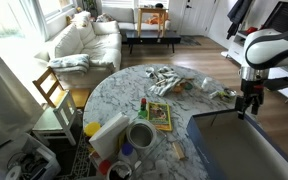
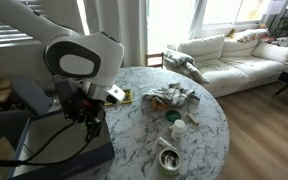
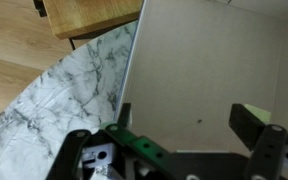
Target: Put the box upside down
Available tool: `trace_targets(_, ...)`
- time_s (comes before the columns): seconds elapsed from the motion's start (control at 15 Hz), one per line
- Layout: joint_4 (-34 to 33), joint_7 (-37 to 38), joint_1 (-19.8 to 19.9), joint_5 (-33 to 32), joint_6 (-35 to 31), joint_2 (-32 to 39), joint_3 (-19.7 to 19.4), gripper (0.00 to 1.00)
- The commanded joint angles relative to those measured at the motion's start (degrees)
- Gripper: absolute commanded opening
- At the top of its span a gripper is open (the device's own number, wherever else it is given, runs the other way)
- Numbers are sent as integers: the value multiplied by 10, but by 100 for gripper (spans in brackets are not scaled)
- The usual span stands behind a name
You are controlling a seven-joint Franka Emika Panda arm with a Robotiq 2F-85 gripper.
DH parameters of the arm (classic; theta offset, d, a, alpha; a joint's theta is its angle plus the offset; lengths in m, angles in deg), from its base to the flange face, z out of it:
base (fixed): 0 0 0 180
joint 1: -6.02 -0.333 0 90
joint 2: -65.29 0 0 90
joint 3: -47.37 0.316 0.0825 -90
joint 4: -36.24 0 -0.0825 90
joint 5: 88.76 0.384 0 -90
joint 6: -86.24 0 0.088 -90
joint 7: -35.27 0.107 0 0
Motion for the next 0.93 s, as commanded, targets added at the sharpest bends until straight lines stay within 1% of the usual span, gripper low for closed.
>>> trace_targets(0.0,-1,0,3,0,1,0,3,100)
trace_targets(0.33,1,-62,12,-10,16,14,-5,100)
trace_targets(0.53,1,-84,23,-40,20,27,-12,100)
trace_targets(0.67,0,-97,31,-43,14,37,-18,100)
trace_targets(0.87,4,-131,42,-22,9,52,-23,100)
